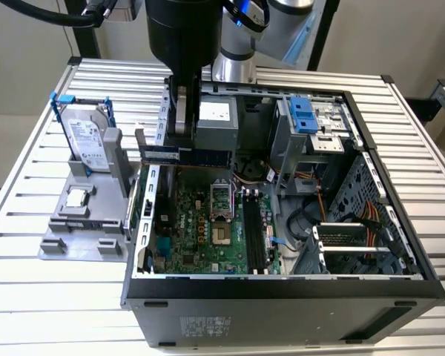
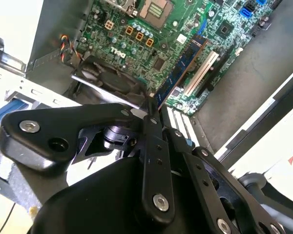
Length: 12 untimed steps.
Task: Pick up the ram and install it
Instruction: 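Pick up the ram and move it above insertion slot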
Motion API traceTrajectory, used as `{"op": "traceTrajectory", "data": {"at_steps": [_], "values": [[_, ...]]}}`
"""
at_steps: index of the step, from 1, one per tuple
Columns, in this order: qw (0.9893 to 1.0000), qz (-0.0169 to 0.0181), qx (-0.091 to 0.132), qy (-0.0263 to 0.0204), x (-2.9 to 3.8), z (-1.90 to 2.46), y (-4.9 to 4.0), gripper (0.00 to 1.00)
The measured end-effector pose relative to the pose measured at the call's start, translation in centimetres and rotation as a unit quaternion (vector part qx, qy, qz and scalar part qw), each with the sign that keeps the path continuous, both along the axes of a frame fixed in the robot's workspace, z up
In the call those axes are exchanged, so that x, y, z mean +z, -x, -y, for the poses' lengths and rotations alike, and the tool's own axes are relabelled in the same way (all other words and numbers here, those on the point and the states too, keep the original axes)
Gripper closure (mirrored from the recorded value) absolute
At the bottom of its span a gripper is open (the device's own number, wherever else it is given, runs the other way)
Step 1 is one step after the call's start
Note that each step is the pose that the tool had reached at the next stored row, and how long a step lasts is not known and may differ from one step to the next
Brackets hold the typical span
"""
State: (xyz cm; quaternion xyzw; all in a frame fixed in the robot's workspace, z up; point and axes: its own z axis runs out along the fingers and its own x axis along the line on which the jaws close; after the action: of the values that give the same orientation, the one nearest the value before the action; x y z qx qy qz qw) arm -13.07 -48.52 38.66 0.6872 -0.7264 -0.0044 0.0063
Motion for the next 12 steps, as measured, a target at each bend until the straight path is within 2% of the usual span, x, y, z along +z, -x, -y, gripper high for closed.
{"op": "traceTrajectory", "data": {"at_steps": [12], "values": [[1.0,0.0,0.0,0.0,0.0,0.0,-1.03,1.0]]}}
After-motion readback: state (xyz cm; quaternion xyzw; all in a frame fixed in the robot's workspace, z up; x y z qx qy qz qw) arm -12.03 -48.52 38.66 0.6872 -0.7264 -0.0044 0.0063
